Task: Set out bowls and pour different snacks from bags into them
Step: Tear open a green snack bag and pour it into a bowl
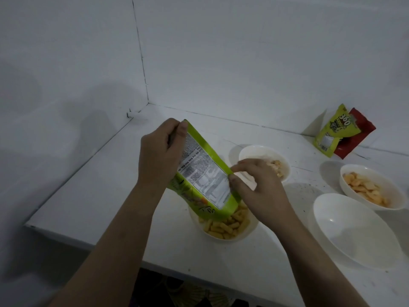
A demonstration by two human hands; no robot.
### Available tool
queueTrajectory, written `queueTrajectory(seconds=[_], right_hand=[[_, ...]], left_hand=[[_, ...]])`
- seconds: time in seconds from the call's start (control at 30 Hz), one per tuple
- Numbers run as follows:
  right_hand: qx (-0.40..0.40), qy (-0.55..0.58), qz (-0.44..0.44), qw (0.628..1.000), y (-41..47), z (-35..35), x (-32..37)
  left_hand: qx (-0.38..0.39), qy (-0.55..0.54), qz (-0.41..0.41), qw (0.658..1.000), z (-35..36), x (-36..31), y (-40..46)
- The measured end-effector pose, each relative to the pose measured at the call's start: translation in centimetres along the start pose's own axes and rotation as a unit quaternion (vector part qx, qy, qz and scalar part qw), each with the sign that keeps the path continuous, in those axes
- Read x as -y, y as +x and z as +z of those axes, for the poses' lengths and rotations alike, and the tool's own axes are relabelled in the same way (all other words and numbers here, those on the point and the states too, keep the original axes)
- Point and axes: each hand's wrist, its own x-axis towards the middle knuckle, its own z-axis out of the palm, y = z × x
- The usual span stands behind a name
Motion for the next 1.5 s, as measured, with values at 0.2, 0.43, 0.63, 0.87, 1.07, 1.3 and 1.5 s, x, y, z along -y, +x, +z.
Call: queueTrajectory(seconds=[0.2, 0.43, 0.63, 0.87, 1.07, 1.3, 1.5], right_hand=[[0.007, 0.038, 0.012, 0.999, 0.6, 1.2, 1.6], [-0.044, 0.136, 0.106, 0.984, -0.8, 0.9, -0.3], [-0.053, 0.208, 0.148, 0.965, -1.1, 1.2, -0.2], [-0.039, 0.325, 0.125, 0.937, -0.9, -0.2, 1.9], [-0.051, 0.367, 0.135, 0.919, -0.6, -1.1, 1.4], [-0.112, 0.357, 0.126, 0.919, -0.8, -1.5, 1.2], [-0.103, 0.337, 0.111, 0.929, -0.2, -2.1, 1.9]], left_hand=[[0.004, 0.036, 0.023, 0.999, 0.6, -0.5, -0.5], [0.070, 0.069, 0.039, 0.994, 0.7, 1.6, -1.3], [0.137, -0.305, -0.255, 0.907, 1.7, 0.5, -1.6], [0.100, -0.358, -0.237, 0.898, 3.1, 0.7, -1.8], [0.099, -0.387, -0.225, 0.889, 3.5, 0.8, -1.8], [0.112, -0.414, -0.213, 0.878, 3.5, 0.2, -1.6], [0.097, -0.417, -0.214, 0.878, 3.1, -0.4, -1.1]])
